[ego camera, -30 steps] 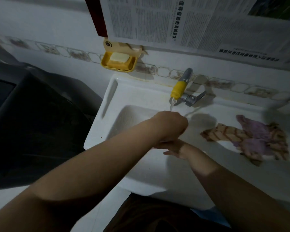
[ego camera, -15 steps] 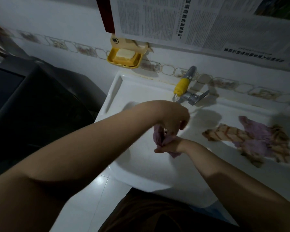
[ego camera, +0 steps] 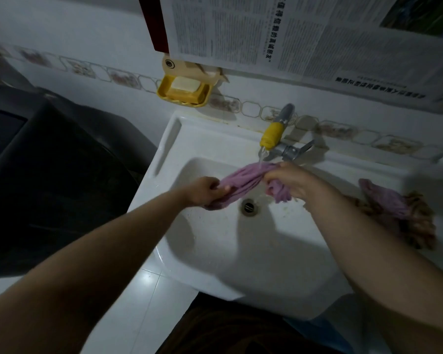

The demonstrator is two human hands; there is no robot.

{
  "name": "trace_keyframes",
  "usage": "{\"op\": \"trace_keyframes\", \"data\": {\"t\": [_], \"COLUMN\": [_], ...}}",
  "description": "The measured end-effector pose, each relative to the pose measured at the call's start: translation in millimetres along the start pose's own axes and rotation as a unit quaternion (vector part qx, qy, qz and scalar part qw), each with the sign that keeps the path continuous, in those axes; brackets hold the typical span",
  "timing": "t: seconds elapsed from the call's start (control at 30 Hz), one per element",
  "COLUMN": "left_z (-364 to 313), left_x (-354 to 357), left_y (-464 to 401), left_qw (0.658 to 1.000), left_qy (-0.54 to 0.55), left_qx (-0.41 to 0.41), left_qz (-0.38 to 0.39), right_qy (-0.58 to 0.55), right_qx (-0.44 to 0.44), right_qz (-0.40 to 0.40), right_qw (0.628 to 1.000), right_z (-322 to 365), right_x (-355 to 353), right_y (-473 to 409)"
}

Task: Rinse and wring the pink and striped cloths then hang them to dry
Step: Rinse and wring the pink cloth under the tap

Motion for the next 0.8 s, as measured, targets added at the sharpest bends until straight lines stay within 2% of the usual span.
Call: {"op": "trace_keyframes", "data": {"t": [0.03,0.07,0.1,0.17,0.2,0.23,0.33,0.43,0.57,0.63,0.73,0.8], "left_z": [-0.7,-3.0,-7.3,-24.9,-38.8,-52.2,-66.8,-73.3,-72.0,-68.5,-71.2,-69.7], "left_x": [5.4,11.7,18.4,34.4,40.2,46.3,61.5,59.5,53.6,52.9,47.7,44.9], "left_y": [0.6,-0.4,-0.8,-5.1,-7.3,-9.9,-13.1,-14.1,-17.3,-19.4,-15.1,-12.3], "left_qw": [0.985,0.943,0.882,0.757,0.72,0.703,0.757,0.813,0.852,0.882,0.901,0.919], "left_qy": [0.168,0.328,0.463,0.643,0.686,0.707,0.648,0.575,0.507,0.452,0.415,0.379], "left_qx": [-0.01,-0.024,-0.045,-0.079,-0.072,-0.059,-0.07,-0.081,-0.123,-0.131,-0.122,-0.103], "left_qz": [-0.025,-0.053,-0.078,-0.087,-0.075,-0.055,-0.038,-0.046,-0.044,-0.04,-0.035,-0.017], "right_qy": [-0.068,-0.114,-0.137,-0.141,-0.121,-0.08,-0.005,-0.028,0.039,-0.001,-0.095,-0.121], "right_qx": [-0.023,-0.042,-0.065,-0.13,-0.167,-0.207,-0.29,-0.255,-0.219,-0.2,-0.19,-0.169], "right_qz": [-0.015,-0.028,-0.046,-0.069,-0.074,-0.071,-0.071,-0.122,-0.184,-0.209,-0.244,-0.238], "right_qw": [0.997,0.992,0.987,0.979,0.976,0.973,0.954,0.959,0.957,0.957,0.946,0.949], "right_z": [3.1,5.9,7.2,9.1,9.3,10.2,18.8,31.9,50.0,53.8,56.0,52.6], "right_x": [4.8,12.1,22.3,43.9,52.7,60.4,64.2,52.3,45.5,42.1,35.7,31.8], "right_y": [-1.8,-0.5,3.1,15.8,22.2,28.0,35.4,35.0,25.8,19.0,16.0,14.0]}}
Point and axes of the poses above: each hand's wrist, its own y-axis away from the middle knuckle, its own x-axis out of the palm, z = x × y, the point moved 6 cm from there along -y, towards the middle knuckle, and after that the axes turned 5 degrees about z, right-handed, at the moved point
